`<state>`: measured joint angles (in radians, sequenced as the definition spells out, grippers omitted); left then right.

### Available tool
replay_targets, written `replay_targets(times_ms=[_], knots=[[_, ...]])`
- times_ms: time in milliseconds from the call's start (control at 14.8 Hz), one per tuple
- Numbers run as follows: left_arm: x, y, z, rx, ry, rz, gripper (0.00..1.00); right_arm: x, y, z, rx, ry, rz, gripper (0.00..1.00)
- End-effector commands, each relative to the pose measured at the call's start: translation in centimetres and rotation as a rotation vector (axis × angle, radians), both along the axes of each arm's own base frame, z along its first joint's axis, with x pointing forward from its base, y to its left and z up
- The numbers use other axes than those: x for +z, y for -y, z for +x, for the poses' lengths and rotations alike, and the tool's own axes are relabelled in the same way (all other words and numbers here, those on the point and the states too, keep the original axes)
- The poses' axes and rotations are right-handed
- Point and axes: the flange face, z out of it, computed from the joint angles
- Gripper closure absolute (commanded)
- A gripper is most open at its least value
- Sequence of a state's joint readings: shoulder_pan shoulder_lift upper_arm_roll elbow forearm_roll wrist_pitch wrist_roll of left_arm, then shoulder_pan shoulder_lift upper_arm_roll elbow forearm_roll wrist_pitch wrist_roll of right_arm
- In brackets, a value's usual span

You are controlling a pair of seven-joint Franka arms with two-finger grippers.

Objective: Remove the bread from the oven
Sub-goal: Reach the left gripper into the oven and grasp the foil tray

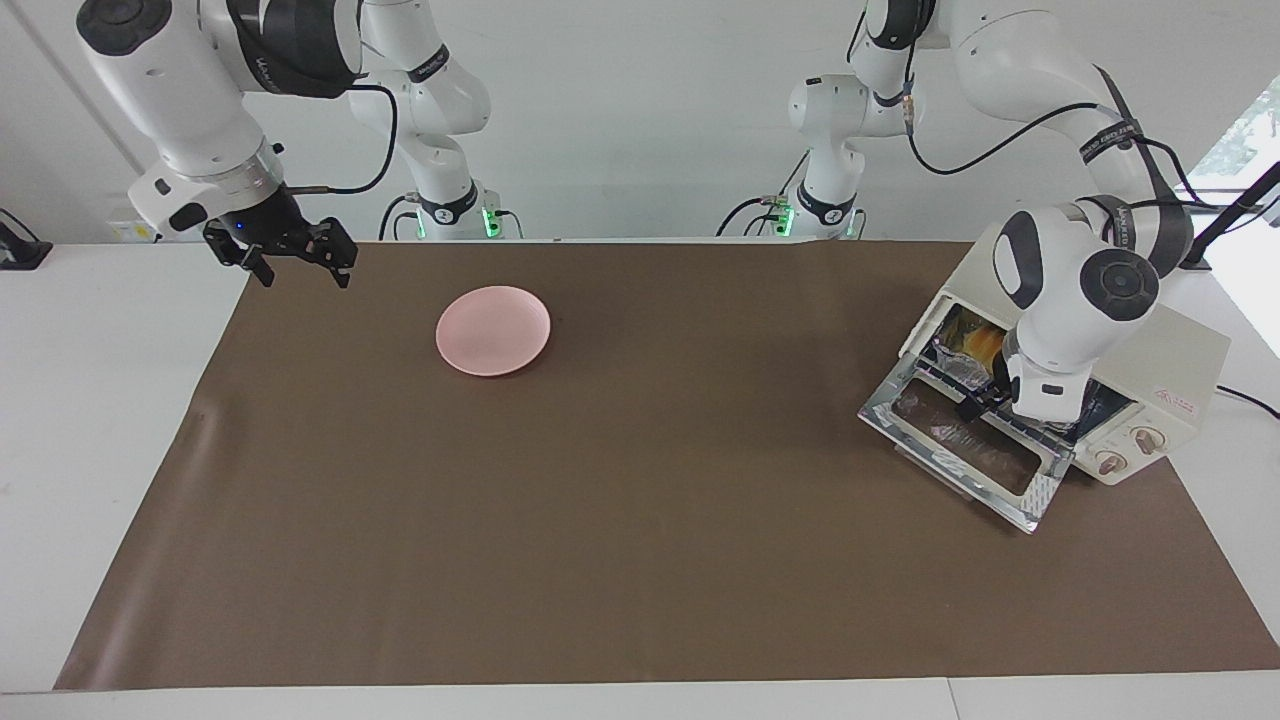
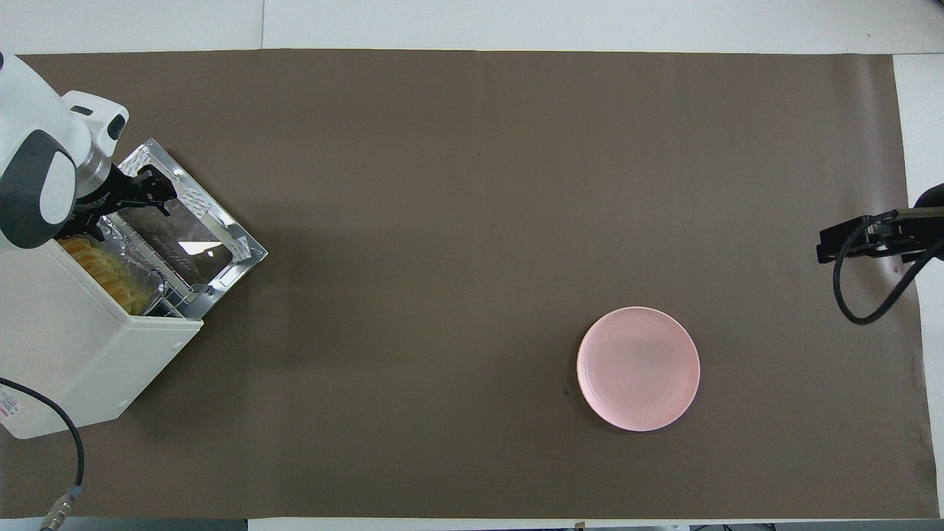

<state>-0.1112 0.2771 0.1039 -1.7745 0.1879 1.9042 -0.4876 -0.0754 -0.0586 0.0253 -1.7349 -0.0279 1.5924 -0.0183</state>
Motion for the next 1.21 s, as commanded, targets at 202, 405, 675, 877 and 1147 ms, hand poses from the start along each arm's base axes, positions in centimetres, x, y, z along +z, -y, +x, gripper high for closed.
replay_targets(times_ms=[202,405,675,877,1147], knots=[[-0.4,-0.6,-1.0,0.041,0.027,0.032,0.23,0.2,0.2,-0.6,-0.015,0.004,-0.007,0.0],[-0.9,-0.7,-1.5,0.041,0.016,0.039,0.43,0.2,0.2,-0.6,-0.015,0.004,-0.007,0.0],[-1.1,-1.0,-1.8,0.003,0.006,0.089,1.0,0.2,0.2,-0.6,-0.015,0.004,-0.007,0.0],[-0.3,-0.3,-1.1,-0.014,0.017,0.09,1.0,0.2,0.2,-0.6,-0.015,0.004,-0.007,0.0],[3.6,3.7,2.4,-0.061,0.08,0.085,1.0,0.2,0.2,-0.6,-0.015,0.004,-0.007,0.0]])
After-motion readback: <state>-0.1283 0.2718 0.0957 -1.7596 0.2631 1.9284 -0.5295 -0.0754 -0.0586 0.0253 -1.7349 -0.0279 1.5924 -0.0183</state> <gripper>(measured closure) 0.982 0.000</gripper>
